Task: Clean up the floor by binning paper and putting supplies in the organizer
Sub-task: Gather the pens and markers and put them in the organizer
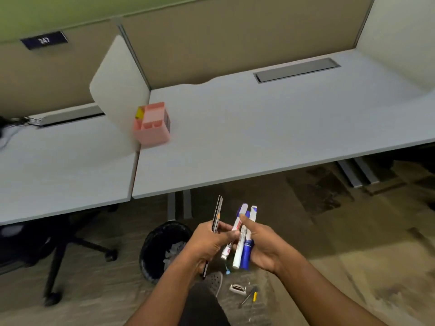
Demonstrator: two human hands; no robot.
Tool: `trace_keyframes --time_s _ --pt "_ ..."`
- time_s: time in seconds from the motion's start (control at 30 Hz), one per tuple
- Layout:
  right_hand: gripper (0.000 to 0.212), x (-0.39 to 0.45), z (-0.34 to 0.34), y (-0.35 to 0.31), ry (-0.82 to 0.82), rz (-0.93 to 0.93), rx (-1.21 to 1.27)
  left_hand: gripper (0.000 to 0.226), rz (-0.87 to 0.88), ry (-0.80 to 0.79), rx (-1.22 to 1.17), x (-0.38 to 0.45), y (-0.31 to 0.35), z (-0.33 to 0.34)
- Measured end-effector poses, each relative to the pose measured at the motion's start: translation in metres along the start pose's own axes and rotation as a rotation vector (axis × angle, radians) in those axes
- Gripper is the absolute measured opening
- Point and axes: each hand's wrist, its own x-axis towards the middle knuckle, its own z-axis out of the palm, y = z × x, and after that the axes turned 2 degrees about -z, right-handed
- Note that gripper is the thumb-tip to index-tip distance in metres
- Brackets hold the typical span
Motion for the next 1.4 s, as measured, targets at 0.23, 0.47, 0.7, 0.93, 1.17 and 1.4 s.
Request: trace_keyframes --time_s 0.23,0.47,0.7,0.93,1.17,1.4 --pt "0.049 0.043 0.039 -0.032 0.04 0.073 0.056 0.028 0.053 0.044 0.282 0.046 0.028 -0.026" --pt "0.022 0.122 0.092 -0.099 0.205 -0.025 0.027 0.024 -0.043 0.064 0.015 0.131 0.088 -0.087" --pt "0.016 0.201 0.179 -0.153 0.168 -0.066 -0.175 0.021 0.08 0.139 -0.404 0.215 0.175 -0.213" --pt "0.013 0.263 0.241 -0.177 0.126 -0.132 -0.172 0.024 0.243 0.371 -0.406 0.303 0.245 -0.321" --pt "0.01 0.316 0.296 -0.191 0.213 -0.229 -0.121 0.015 0.456 0.579 -0.144 0.361 0.252 -0.382" --pt "0.016 0.377 0.363 -0.2 0.228 -0.344 -0.296 0.01 0.413 0.68 -0.02 0.403 0.225 -0.398"
